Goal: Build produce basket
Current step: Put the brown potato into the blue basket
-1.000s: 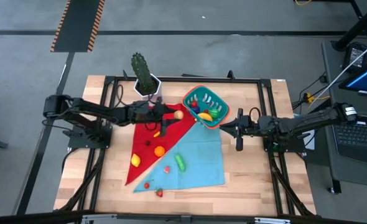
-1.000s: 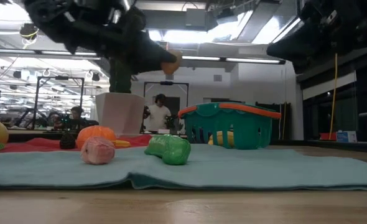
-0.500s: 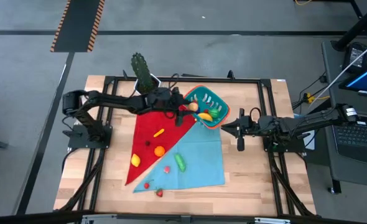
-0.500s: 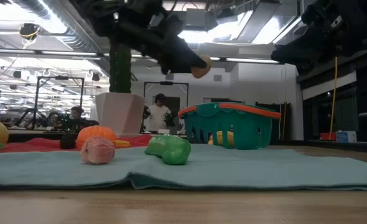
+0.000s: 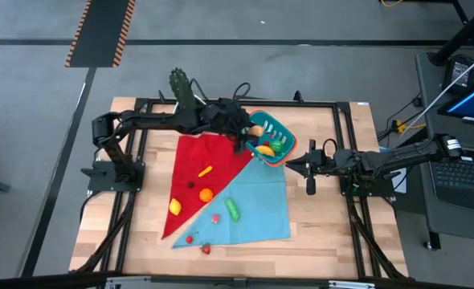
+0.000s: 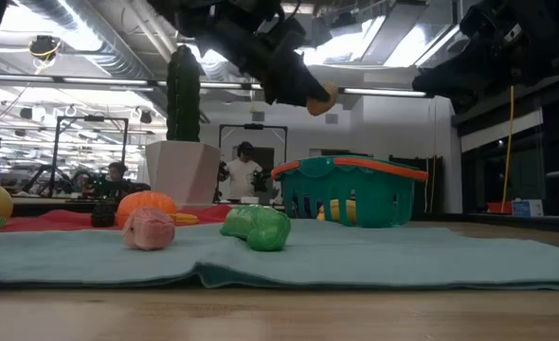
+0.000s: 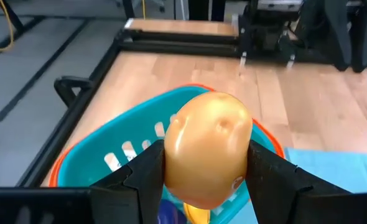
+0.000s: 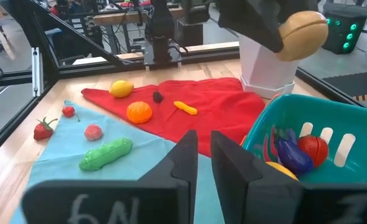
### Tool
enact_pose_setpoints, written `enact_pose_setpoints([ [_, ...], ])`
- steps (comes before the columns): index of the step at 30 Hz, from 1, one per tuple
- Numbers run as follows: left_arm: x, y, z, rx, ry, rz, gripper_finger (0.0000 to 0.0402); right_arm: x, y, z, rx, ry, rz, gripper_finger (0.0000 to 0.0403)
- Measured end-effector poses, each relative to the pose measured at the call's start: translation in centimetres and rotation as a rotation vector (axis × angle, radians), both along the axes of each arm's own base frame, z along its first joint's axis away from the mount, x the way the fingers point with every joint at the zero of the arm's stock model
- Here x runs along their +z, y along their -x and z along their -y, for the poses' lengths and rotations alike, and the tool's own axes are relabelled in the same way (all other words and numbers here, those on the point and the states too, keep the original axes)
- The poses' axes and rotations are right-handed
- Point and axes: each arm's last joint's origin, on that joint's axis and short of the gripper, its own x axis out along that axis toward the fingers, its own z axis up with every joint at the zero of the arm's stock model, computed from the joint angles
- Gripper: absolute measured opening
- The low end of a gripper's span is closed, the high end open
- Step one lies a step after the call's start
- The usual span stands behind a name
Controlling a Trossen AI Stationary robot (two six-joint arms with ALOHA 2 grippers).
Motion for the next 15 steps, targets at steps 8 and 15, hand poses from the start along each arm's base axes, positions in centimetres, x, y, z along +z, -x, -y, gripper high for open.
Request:
enact_pose_setpoints([
  [8,-0.1,-1.9,-0.7,-0.011,-0.014,-0.078,0.018,0.0,0.0,0.0,0.0,0.001,-0.002,0.0047],
  [15,-0.9,-3.4,-1.5,-0.023,-0.03,-0.127,0.018,-0.1,0.0,0.0,0.0,0.001,-0.013,0.0047],
])
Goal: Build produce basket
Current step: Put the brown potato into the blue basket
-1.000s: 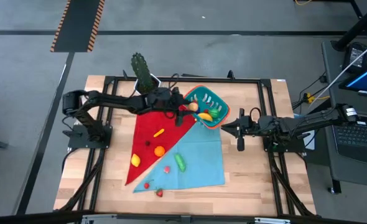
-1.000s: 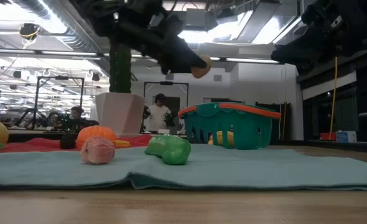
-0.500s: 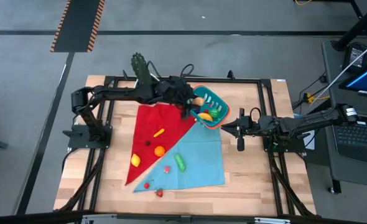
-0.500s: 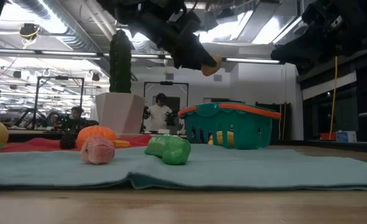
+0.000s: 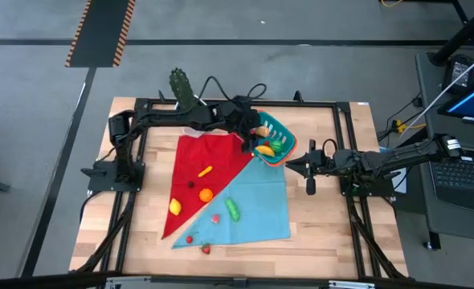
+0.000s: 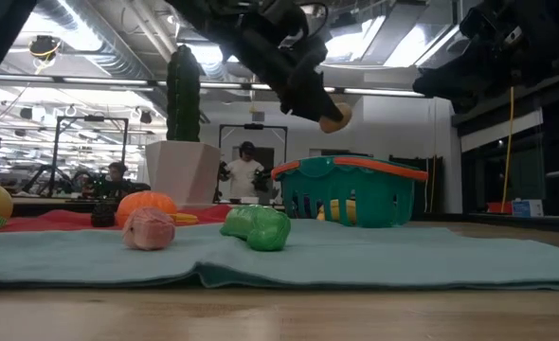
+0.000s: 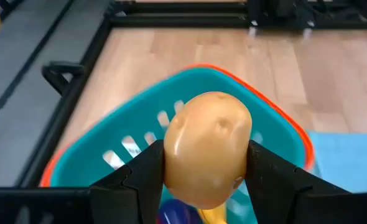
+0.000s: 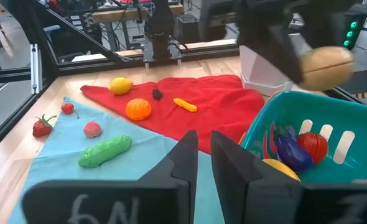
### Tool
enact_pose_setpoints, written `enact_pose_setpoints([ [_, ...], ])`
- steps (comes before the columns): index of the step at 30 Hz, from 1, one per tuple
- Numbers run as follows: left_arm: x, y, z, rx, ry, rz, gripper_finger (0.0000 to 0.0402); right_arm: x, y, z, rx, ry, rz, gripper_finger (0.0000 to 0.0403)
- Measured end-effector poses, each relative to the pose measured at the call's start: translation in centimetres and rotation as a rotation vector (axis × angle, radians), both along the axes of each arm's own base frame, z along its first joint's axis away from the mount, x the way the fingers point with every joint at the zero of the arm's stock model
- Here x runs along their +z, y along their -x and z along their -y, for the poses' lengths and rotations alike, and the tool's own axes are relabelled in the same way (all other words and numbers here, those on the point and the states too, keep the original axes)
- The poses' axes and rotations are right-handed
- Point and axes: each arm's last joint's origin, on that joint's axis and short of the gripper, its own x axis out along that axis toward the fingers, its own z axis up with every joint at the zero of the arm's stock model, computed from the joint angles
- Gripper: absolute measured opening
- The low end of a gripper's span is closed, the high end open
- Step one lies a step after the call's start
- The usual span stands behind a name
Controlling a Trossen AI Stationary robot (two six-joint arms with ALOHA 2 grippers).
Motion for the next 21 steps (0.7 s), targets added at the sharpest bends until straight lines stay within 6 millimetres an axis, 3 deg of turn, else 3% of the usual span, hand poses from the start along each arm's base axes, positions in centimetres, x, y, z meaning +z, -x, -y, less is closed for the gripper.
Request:
enact_pose_setpoints([
  [4,-0.2,-0.5,-1.1,0.02,-0.004,0.009,0.018,0.0,0.0,0.0,0.0,0.001,-0.002,0.0047],
  [13,-3.5,-1.1,-3.4,0.063,0.016,-0.047,0.018,-0.1,0.0,0.0,0.0,0.004,-0.015,0.0047],
  [21,-3.6,-1.1,-3.8,0.073,0.015,-0.043,0.018,-0.2,0.0,0.0,0.0,0.006,-0.024,0.0047],
])
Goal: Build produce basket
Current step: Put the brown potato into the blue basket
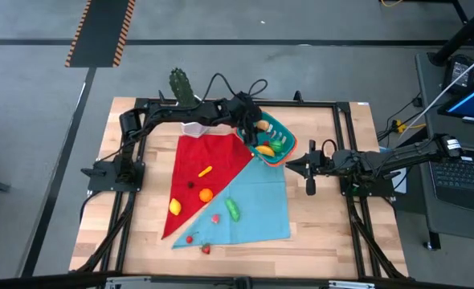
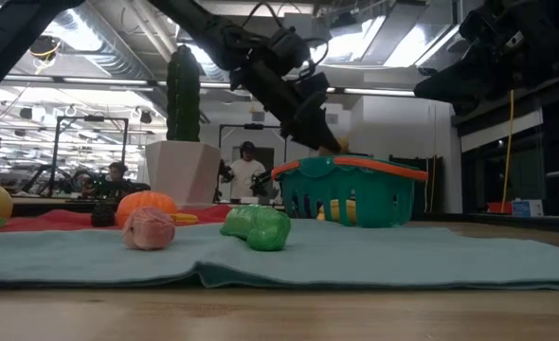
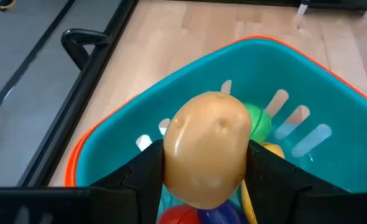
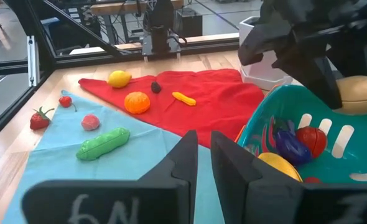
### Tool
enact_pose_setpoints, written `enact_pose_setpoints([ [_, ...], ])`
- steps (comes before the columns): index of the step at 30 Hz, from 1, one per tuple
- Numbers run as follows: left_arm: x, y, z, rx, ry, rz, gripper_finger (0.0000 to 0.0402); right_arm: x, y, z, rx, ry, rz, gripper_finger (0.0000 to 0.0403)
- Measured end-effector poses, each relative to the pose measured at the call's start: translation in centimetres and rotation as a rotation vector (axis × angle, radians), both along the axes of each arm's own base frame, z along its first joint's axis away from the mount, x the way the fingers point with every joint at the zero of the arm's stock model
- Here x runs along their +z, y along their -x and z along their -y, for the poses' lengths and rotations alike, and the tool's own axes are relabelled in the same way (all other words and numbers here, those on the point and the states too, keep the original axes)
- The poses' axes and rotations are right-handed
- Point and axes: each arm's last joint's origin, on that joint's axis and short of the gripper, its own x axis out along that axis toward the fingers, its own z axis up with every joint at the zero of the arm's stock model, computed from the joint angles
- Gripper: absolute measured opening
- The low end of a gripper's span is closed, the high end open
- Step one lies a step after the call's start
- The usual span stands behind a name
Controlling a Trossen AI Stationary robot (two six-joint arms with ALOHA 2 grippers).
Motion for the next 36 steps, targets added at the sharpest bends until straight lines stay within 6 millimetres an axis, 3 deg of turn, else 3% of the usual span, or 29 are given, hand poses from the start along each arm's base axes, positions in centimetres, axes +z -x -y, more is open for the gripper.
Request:
enact_pose_setpoints([
  [24,-2.4,-1.1,0.6,-0.019,-0.019,-0.044,0.0181,-0.1,0.0,0.0,-0.002,-0.005,-0.007,0.0047],
  [36,-2.4,-1.1,0.5,-0.017,-0.023,-0.037,0.0228,-0.3,0.1,0.0,-0.006,-0.024,-0.025,0.0047],
])
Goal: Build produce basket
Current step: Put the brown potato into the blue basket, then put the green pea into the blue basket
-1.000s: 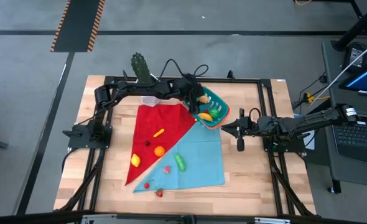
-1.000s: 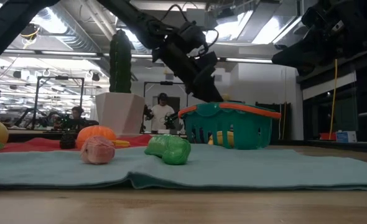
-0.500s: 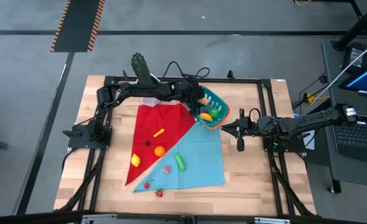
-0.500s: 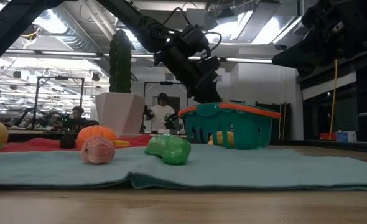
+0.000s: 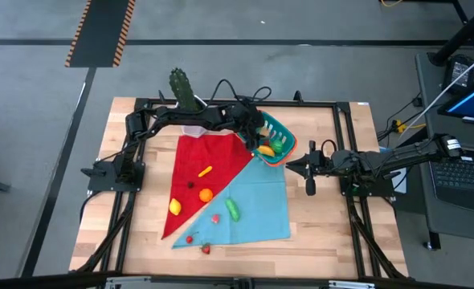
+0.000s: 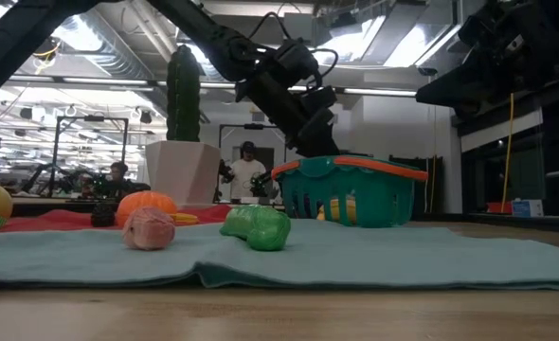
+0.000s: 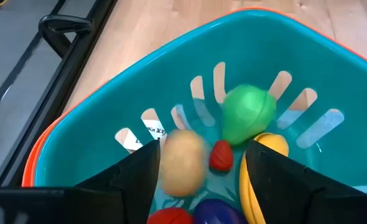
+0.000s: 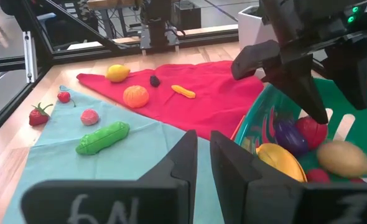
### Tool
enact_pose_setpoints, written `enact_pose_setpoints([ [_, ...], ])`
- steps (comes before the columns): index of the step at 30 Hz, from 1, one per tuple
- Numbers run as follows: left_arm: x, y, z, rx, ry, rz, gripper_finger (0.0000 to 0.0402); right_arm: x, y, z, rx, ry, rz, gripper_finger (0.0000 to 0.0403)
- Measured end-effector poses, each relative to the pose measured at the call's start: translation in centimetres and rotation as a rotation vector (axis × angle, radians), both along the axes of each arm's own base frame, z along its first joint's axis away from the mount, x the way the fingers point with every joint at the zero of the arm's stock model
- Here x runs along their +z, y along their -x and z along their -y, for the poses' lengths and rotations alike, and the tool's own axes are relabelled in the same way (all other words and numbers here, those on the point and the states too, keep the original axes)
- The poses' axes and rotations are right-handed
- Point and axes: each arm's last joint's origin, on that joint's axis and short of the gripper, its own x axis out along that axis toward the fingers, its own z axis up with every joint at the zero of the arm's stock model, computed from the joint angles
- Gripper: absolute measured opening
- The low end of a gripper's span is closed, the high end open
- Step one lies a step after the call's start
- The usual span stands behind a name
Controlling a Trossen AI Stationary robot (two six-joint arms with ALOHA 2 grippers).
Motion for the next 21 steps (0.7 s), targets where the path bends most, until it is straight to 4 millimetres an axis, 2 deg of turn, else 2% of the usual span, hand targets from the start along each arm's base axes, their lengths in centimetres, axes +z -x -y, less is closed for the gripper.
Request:
enact_pose_setpoints([
  [5,0.5,0.0,0.0,0.0,-0.007,0.017,0.0223,0.0,0.0,0.0,0.0,0.0,0.0,0.0047],
  [10,3.3,0.7,0.6,-0.027,-0.033,0.054,0.0223,0.3,-0.1,0.0,0.001,-0.003,0.027,0.0047],
  [17,7.3,3.0,3.1,-0.083,-0.038,0.015,0.0218,0.6,-0.1,0.0,0.0,-0.008,0.062,0.0047],
  [21,7.9,5.1,5.4,-0.117,-0.04,0.033,0.0211,0.6,-0.2,0.0,-0.004,-0.029,0.064,0.0047],
])
